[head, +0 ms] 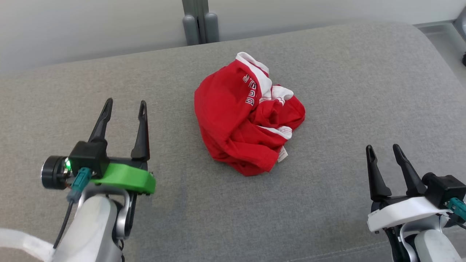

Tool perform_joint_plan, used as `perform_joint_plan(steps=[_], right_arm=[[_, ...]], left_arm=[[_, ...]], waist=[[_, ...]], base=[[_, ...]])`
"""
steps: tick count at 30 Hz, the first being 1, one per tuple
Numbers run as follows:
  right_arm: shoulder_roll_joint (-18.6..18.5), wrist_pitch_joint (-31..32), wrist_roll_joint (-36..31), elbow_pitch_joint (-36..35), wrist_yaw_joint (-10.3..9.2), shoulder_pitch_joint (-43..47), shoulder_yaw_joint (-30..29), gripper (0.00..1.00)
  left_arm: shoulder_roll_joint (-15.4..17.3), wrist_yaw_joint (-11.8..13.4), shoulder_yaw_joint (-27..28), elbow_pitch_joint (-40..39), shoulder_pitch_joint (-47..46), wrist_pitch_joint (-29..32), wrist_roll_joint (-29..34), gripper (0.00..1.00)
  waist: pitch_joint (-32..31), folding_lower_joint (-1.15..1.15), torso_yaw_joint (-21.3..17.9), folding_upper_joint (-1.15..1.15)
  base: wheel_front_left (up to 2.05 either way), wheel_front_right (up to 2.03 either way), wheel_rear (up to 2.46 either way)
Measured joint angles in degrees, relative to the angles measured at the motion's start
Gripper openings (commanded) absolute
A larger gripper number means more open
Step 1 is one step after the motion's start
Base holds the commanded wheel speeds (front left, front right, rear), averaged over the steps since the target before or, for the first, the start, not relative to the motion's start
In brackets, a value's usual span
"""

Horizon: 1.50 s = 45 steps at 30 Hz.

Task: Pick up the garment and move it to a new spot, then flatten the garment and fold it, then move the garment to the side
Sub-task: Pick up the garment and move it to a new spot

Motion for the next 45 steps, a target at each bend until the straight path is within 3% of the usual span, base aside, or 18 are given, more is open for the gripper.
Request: perform_joint_plan(steps=[11,20,31,45], right_arm=[[-0.2,2.3,-0.9,-2.4,0.00,2.0,-0.7,1.00],[-0.1,3.8,-1.3,-3.7,0.00,3.6,-1.1,1.00],[0.1,4.7,-1.5,-4.6,0.00,4.9,-0.7,1.00],[0.4,5.1,-1.5,-4.8,0.01,5.9,-0.6,1.00]], left_arm=[[1.4,0.9,6.2,-6.8,13.3,-0.1,0.0,1.00],[1.1,-0.7,11.2,-10.2,19.5,-0.1,0.7,1.00],[-2.4,-3.7,15.3,-12.0,25.3,-0.1,3.3,1.00],[-5.6,-7.3,18.4,-10.0,26.3,-0.1,6.2,1.00]], waist=[[-3.5,0.00,4.9,0.00],[-6.0,0.00,6.9,0.00],[-7.9,0.00,7.1,0.00],[-8.4,0.00,7.4,0.00]], base=[[0.00,0.00,0.00],[0.00,0.00,0.00],[0.00,0.00,0.00],[0.00,0.00,0.00]])
